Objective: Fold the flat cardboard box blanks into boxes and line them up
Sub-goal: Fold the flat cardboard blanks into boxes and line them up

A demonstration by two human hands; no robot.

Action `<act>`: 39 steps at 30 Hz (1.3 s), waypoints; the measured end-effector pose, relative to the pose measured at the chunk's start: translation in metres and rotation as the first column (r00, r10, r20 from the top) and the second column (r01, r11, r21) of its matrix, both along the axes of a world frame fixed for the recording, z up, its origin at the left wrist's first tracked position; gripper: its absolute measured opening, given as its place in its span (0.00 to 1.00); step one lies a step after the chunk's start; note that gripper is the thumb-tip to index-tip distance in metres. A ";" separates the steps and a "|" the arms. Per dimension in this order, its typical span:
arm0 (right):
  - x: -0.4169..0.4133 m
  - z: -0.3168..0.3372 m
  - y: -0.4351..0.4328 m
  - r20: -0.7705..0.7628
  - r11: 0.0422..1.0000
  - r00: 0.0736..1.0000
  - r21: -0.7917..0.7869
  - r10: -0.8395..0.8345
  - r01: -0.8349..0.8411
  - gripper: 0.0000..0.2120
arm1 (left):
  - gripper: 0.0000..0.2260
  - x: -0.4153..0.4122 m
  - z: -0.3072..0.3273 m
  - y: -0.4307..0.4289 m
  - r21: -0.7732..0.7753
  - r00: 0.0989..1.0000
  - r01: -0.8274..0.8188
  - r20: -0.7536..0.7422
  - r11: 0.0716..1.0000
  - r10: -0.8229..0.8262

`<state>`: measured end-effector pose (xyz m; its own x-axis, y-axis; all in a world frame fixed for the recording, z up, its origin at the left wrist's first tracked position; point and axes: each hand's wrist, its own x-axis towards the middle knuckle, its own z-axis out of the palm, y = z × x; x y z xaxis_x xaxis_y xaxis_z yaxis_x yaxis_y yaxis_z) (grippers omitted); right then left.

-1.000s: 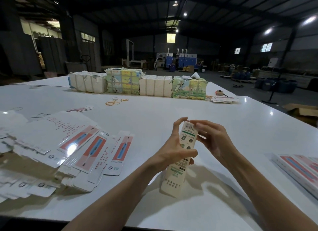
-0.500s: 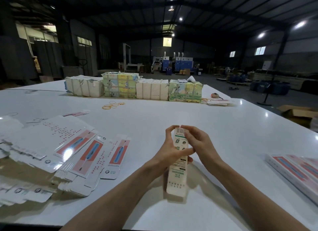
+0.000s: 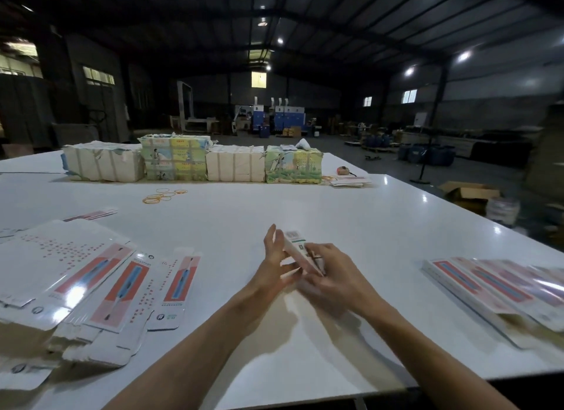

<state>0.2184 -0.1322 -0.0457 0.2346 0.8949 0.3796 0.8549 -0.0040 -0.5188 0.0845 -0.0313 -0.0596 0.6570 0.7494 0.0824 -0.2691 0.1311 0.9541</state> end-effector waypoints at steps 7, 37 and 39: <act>0.084 0.005 -0.074 0.219 0.913 0.912 -0.142 -0.347 0.381 0.25 | 0.08 -0.003 -0.018 0.007 0.413 0.961 0.062 -0.272 0.908 0.058; -0.028 -0.013 0.028 0.686 0.973 0.728 0.160 0.011 -0.166 0.10 | 0.27 -0.205 0.040 0.054 0.772 -0.471 0.102 -0.518 0.627 0.714; -0.023 -0.022 0.029 0.661 0.972 0.747 0.126 0.065 -0.197 0.12 | 0.14 -0.208 0.040 0.051 0.783 -0.452 0.196 -0.462 0.591 0.763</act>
<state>0.1953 -0.1036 -0.0678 -0.2416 0.8003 0.5488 0.9689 0.1683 0.1811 -0.1230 0.0194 -0.0201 -0.0786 0.9655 0.2484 0.9776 0.1234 -0.1703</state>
